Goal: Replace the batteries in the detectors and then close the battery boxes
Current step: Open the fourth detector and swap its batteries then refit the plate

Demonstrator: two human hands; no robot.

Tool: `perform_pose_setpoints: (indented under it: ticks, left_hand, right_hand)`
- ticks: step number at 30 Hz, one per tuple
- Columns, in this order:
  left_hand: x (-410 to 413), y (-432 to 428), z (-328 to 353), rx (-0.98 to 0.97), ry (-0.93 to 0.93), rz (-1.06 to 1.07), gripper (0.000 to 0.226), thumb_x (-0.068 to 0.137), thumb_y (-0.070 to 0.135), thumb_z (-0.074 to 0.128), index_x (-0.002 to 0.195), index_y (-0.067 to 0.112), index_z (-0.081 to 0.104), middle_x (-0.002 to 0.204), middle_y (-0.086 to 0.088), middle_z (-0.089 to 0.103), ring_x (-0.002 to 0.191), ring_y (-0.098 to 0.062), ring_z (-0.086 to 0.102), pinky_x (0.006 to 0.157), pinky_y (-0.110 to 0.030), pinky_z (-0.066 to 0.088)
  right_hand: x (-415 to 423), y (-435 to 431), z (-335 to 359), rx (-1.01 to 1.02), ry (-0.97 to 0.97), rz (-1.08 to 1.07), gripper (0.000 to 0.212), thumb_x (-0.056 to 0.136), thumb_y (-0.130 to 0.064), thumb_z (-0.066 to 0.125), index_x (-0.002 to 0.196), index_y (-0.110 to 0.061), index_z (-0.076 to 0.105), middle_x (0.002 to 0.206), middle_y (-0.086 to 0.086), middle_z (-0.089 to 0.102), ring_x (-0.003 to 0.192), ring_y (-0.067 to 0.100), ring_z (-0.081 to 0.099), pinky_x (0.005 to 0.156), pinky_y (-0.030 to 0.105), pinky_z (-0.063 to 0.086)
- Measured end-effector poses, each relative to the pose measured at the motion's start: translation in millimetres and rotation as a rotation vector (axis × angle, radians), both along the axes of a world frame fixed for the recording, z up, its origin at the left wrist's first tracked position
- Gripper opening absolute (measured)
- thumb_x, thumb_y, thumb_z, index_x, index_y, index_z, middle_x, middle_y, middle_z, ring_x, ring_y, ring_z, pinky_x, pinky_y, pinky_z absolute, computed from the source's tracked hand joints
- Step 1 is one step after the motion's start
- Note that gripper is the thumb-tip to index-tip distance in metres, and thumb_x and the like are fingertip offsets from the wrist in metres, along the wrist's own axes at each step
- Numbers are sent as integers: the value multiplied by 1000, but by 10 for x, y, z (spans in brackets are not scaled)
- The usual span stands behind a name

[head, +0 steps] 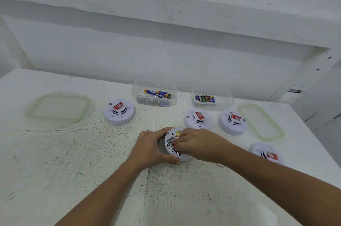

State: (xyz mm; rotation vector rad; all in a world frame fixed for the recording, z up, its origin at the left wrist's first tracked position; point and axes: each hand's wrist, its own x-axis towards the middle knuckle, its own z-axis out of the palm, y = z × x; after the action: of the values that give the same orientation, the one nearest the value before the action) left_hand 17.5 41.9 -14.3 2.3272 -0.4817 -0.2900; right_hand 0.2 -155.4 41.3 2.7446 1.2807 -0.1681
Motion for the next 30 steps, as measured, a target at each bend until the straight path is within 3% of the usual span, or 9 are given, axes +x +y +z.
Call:
perform_pose_setpoints:
  ticks: [7, 14, 17, 19, 21, 26, 30]
  left_hand:
    - [1, -13, -8, -9, -18, -5, 103, 40, 68, 82, 132, 54, 39, 94, 31, 50, 104, -12, 36, 84, -24, 33]
    - [-1, -10, -6, -5, -22, -13, 105, 42, 62, 86, 134, 51, 38, 91, 33, 43, 100, -11, 34, 83, -24, 33]
    - [7, -7, -9, -2, -17, -15, 105, 41, 63, 85, 134, 53, 37, 92, 32, 42, 103, -12, 34, 81, -25, 34]
    - [15, -6, -27, -8, -12, -12, 105, 40, 65, 84, 133, 52, 38, 93, 32, 44, 103, -11, 35, 83, -25, 33]
    - [26, -2, -56, -10, -19, -14, 107, 36, 73, 80, 133, 53, 38, 96, 29, 50, 104, -12, 39, 87, -25, 34]
    - [40, -8, -80, -34, -19, -13, 104, 28, 81, 73, 124, 63, 36, 96, 32, 52, 102, -13, 42, 88, -26, 37]
    - [34, -9, -70, -37, -27, -11, 104, 26, 86, 70, 121, 67, 33, 100, 29, 54, 102, -13, 43, 88, -26, 37]
  right_hand:
    - [-16, -33, 47, -45, -84, 160, 41, 60, -4, 85, 99, -5, 70, 108, 12, 71, 94, 29, 68, 50, 32, 58]
    - [-18, -13, 71, 5, -76, 207, 41, 56, -8, 88, 90, -7, 65, 104, 11, 71, 92, 27, 68, 45, 28, 55]
    - [4, -17, 78, 39, -62, 175, 36, 65, -14, 83, 95, -9, 63, 102, 8, 71, 94, 25, 67, 48, 27, 55]
    - [-8, -13, 78, 55, -7, 89, 24, 82, -25, 63, 102, -12, 62, 108, 5, 69, 105, 24, 61, 59, 35, 57]
    - [-51, 8, 77, 120, 68, -41, 32, 86, -34, 39, 100, -17, 62, 101, 0, 68, 102, 19, 57, 66, 39, 55]
    - [-82, 82, 130, 199, 128, -306, 20, 92, -30, 48, 91, -21, 66, 83, 0, 64, 84, 14, 53, 69, 38, 50]
    - [-136, 93, 187, 286, 211, -410, 18, 90, -16, 53, 97, -15, 69, 90, 0, 69, 79, 11, 55, 71, 24, 42]
